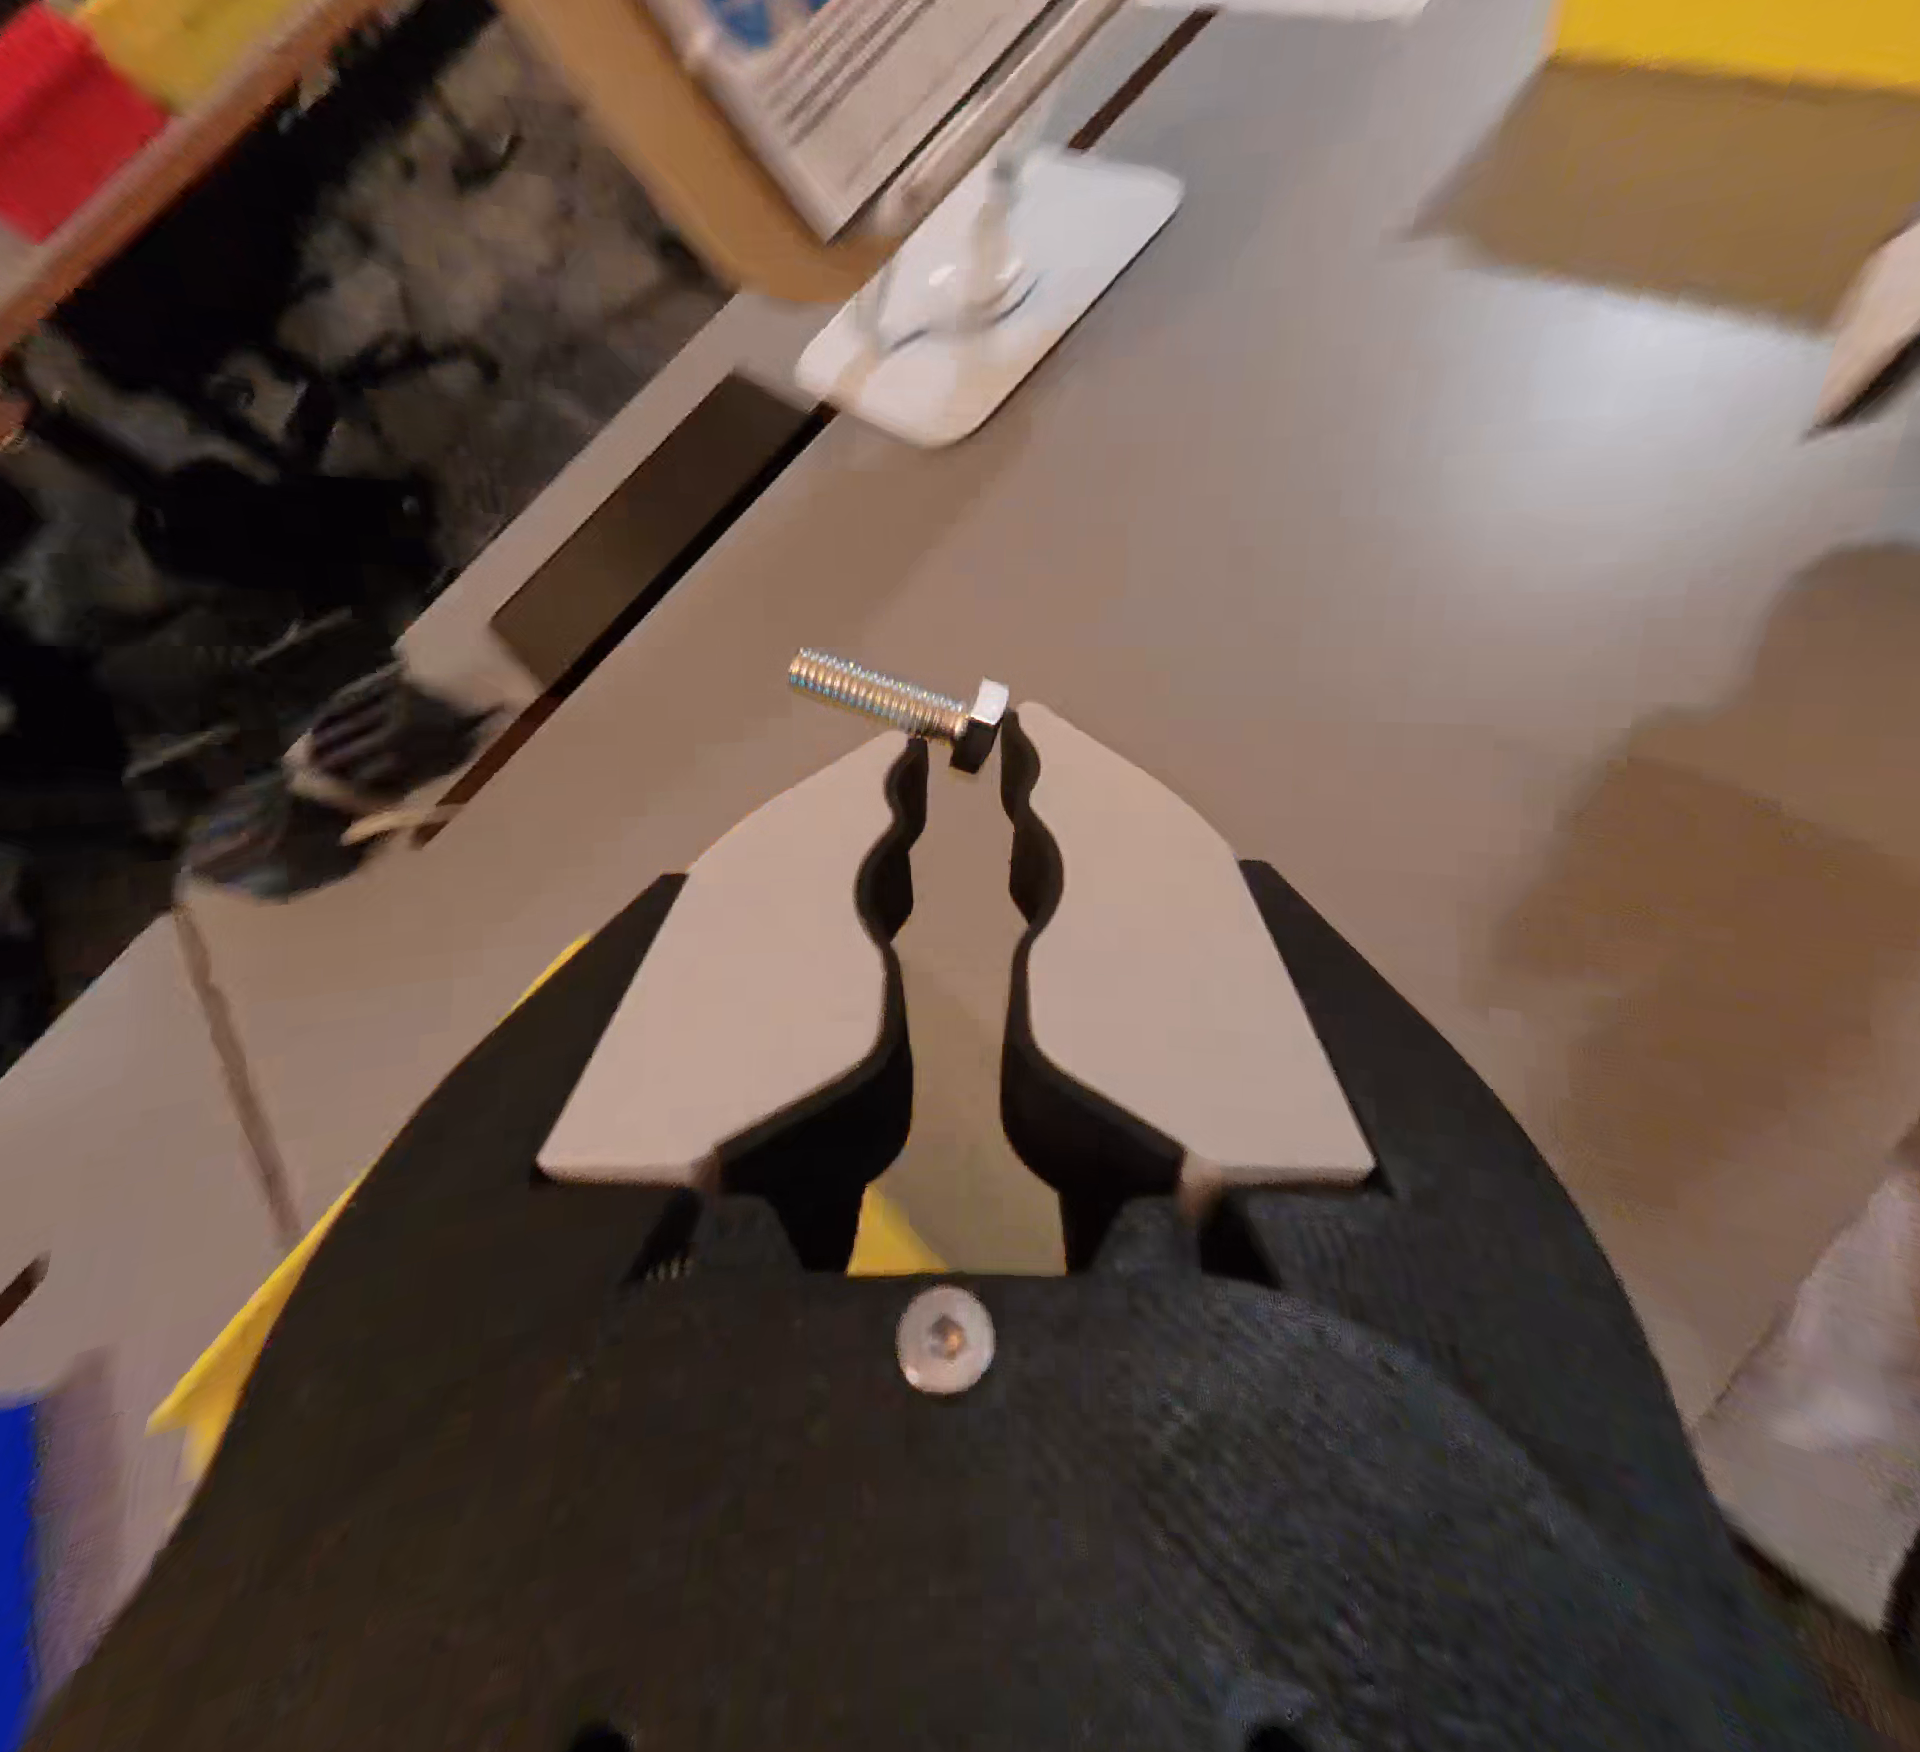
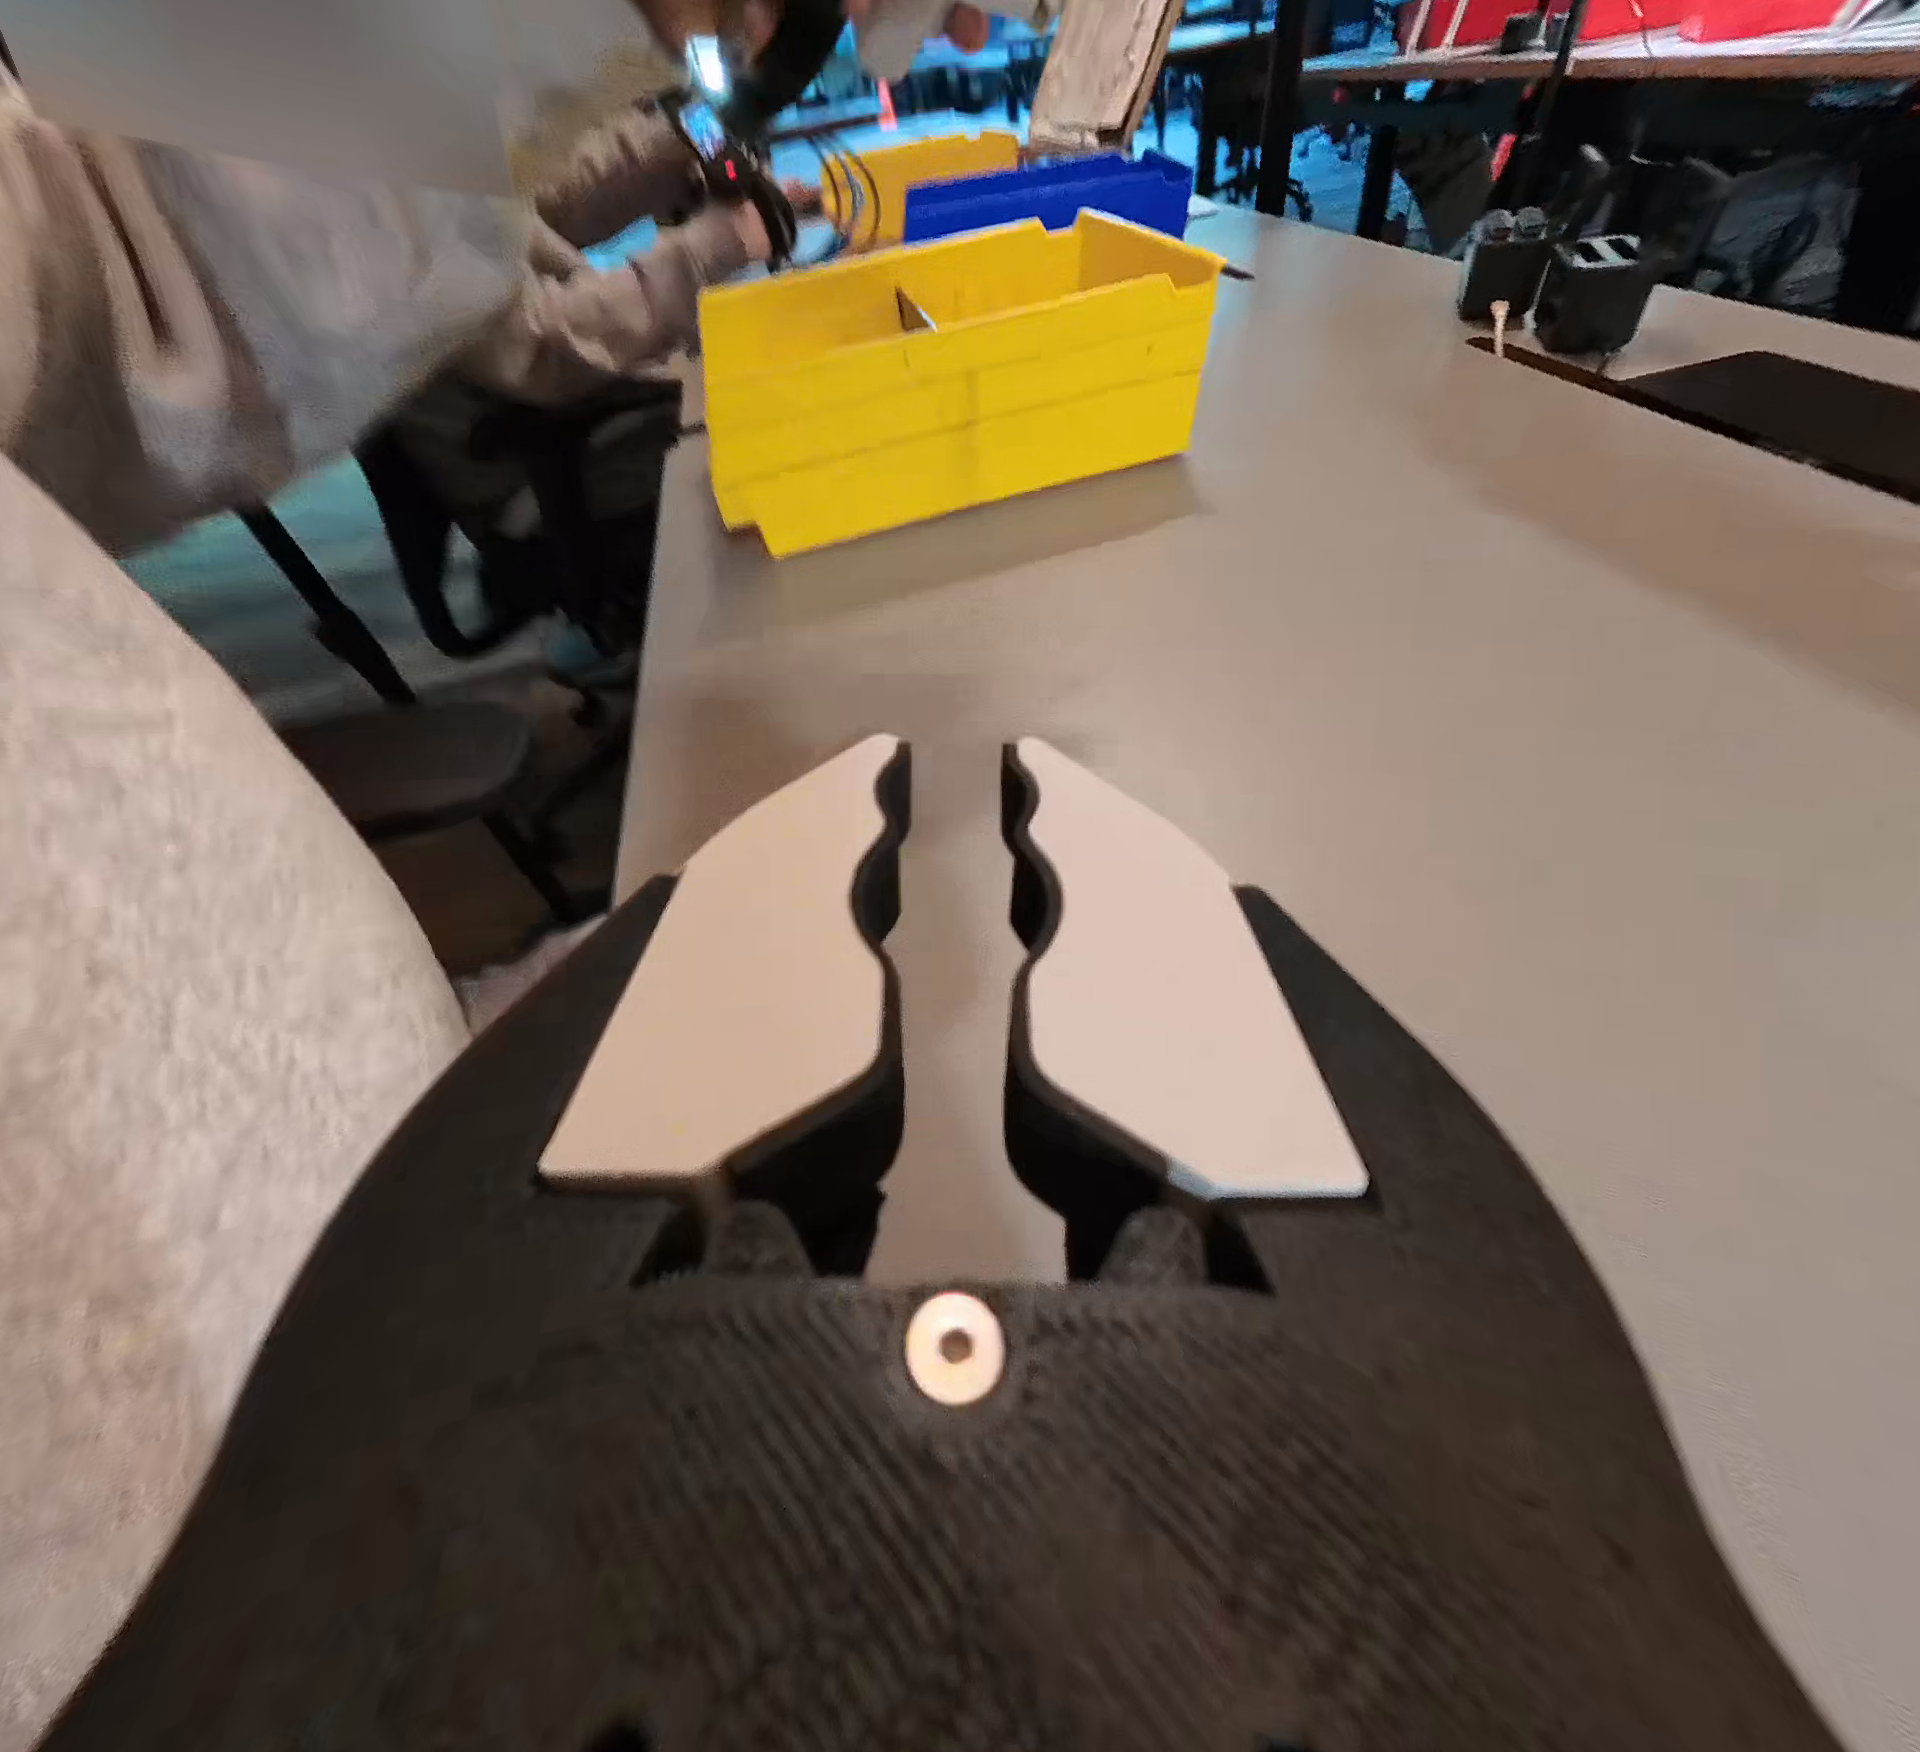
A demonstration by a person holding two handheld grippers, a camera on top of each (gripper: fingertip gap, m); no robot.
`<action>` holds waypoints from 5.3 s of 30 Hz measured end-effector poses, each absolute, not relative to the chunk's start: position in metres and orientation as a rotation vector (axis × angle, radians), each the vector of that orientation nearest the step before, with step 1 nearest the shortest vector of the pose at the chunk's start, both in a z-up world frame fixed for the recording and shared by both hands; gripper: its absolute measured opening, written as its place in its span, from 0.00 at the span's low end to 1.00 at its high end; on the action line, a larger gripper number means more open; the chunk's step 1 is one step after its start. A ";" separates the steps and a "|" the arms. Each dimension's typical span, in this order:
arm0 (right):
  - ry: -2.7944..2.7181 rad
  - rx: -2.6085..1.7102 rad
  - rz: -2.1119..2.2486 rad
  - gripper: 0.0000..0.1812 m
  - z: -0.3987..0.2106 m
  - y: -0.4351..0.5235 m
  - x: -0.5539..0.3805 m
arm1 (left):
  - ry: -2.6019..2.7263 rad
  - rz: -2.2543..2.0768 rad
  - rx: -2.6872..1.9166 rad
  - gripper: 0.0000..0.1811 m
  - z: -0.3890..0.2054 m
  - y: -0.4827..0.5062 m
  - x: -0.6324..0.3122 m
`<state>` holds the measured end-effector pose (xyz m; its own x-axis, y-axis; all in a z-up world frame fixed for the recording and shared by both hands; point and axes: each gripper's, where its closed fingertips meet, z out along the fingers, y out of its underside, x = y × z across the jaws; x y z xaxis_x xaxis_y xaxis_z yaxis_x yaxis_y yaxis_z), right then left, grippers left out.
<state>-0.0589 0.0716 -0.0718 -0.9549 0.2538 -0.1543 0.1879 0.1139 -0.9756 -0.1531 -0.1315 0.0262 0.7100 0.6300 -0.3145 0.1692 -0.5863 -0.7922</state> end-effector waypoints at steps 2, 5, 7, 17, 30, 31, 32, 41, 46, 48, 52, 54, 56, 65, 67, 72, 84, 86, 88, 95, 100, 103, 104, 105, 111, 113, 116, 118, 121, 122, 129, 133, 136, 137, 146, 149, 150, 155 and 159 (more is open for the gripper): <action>-2.263 -0.529 2.075 0.11 -0.072 0.076 -0.061 | -0.530 0.722 -2.068 0.09 0.020 -0.078 -0.134; -2.189 -0.586 1.991 0.15 -0.078 0.097 -0.072 | -0.524 0.638 -1.966 0.09 -0.010 -0.009 -0.117; -2.136 -0.628 2.029 0.15 -0.074 0.108 -0.078 | -0.535 0.569 -1.887 0.09 -0.031 0.031 -0.110; -2.088 -0.703 2.089 0.13 -0.084 0.146 -0.116 | -0.557 0.563 -1.728 0.08 -0.084 0.102 -0.102; -2.217 -0.767 2.275 0.12 -0.090 0.131 -0.094 | -0.304 0.413 -1.778 0.06 -0.102 0.125 -0.077; -2.217 -0.788 2.313 0.12 -0.089 0.130 -0.093 | -0.277 0.422 -1.783 0.06 -0.103 0.127 -0.074; -2.222 -0.815 2.350 0.12 -0.089 0.130 -0.092 | -0.255 0.431 -1.791 0.06 -0.104 0.130 -0.072; -2.354 -0.910 2.486 0.07 -0.094 0.127 -0.079 | -0.138 0.456 -1.825 0.06 -0.109 0.141 -0.058; -2.387 -0.966 2.574 0.07 -0.093 0.128 -0.073 | -0.096 0.463 -1.811 0.06 -0.109 0.143 -0.053; -2.410 -0.984 2.600 0.07 -0.093 0.127 -0.071 | -0.080 0.470 -1.818 0.06 -0.110 0.144 -0.051; -2.447 -0.991 2.604 0.07 -0.094 0.126 -0.068 | -0.083 0.479 -1.821 0.06 -0.111 0.145 -0.053; -2.449 -0.999 2.598 0.06 -0.094 0.127 -0.069 | -0.115 0.481 -1.820 0.06 -0.112 0.144 -0.056; -2.418 -0.992 2.584 0.06 -0.092 0.129 -0.072 | -0.162 0.465 -1.799 0.08 -0.109 0.141 -0.060; -2.172 -0.724 2.477 0.05 -0.074 0.139 -0.082 | -0.400 0.035 -1.621 0.23 -0.096 0.133 -0.064; -2.184 -0.620 2.410 0.05 -0.076 0.135 -0.079 | -0.363 0.002 -1.617 0.22 -0.095 0.132 -0.059; -2.265 -0.416 2.349 0.05 -0.079 0.121 -0.061 | -0.311 -0.076 -1.634 0.22 -0.096 0.133 -0.047; -2.224 -0.262 2.416 0.05 -0.064 0.120 -0.044 | -0.240 -0.112 -1.632 0.19 -0.094 0.137 -0.035; -2.239 -0.251 2.391 0.05 -0.066 0.119 -0.043 | -0.222 -0.126 -1.635 0.19 -0.094 0.138 -0.032; -2.243 -0.240 2.379 0.05 -0.067 0.118 -0.041 | -0.211 -0.122 -1.641 0.16 -0.094 0.139 -0.030; -2.229 -0.218 2.394 0.05 -0.065 0.116 -0.038 | -0.203 -0.104 -1.637 0.11 -0.093 0.140 -0.030; -2.200 -0.237 2.397 0.06 -0.063 0.116 -0.040 | -0.234 -0.013 -1.624 0.10 -0.090 0.138 -0.039; -2.124 -0.303 2.475 0.15 -0.053 0.121 -0.045 | -0.269 0.041 -1.592 0.10 -0.085 0.135 -0.048; -2.099 -0.326 2.493 0.17 -0.051 0.123 -0.047 | -0.283 0.055 -1.578 0.10 -0.084 0.133 -0.051; -2.084 -0.343 2.501 0.18 -0.050 0.125 -0.049 | -0.291 0.057 -1.565 0.10 -0.082 0.132 -0.053; -2.103 -0.374 2.454 0.17 -0.056 0.126 -0.053 | -0.310 0.047 -1.554 0.10 -0.081 0.130 -0.056; -2.122 -0.371 2.425 0.15 -0.060 0.124 -0.052 | -0.300 0.042 -1.566 0.10 -0.083 0.132 -0.054; -2.148 -0.346 2.364 0.09 -0.065 0.122 -0.053 | -0.292 0.033 -1.581 0.10 -0.084 0.133 -0.052; -2.149 -0.336 2.350 0.07 -0.066 0.122 -0.053 | -0.293 0.036 -1.594 0.10 -0.087 0.133 -0.053; -2.136 -0.345 2.375 0.08 -0.064 0.123 -0.054 | -0.291 0.036 -1.607 0.10 -0.089 0.134 -0.053; -2.130 -0.350 2.381 0.09 -0.064 0.123 -0.054 | -0.288 0.033 -1.611 0.10 -0.089 0.134 -0.052; -2.144 -0.333 2.381 0.10 -0.065 0.120 -0.052 | -0.276 0.019 -1.639 0.10 -0.094 0.137 -0.049; -2.173 -0.318 2.341 0.07 -0.070 0.116 -0.050 | -0.275 0.014 -1.638 0.10 -0.094 0.137 -0.048; -2.170 -0.318 2.323 0.05 -0.071 0.117 -0.051 | -0.273 0.020 -1.637 0.10 -0.093 0.138 -0.048; -2.171 -0.321 2.326 0.05 -0.071 0.117 -0.051 | -0.273 0.018 -1.634 0.10 -0.093 0.138 -0.048; -2.162 -0.335 2.334 0.05 -0.070 0.117 -0.052 | -0.275 0.027 -1.631 0.10 -0.093 0.138 -0.049; -2.162 -0.341 2.339 0.05 -0.070 0.117 -0.053 | -0.283 0.030 -1.629 0.10 -0.093 0.138 -0.051; -2.161 -0.343 2.338 0.05 -0.070 0.117 -0.053 | -0.291 0.035 -1.627 0.10 -0.093 0.138 -0.052; -2.149 -0.422 2.300 0.18 -0.074 0.121 -0.064 | -0.446 0.177 -1.630 0.10 -0.094 0.128 -0.079; -2.109 -0.489 2.326 0.20 -0.072 0.128 -0.073 | -0.515 0.224 -1.618 0.10 -0.093 0.119 -0.089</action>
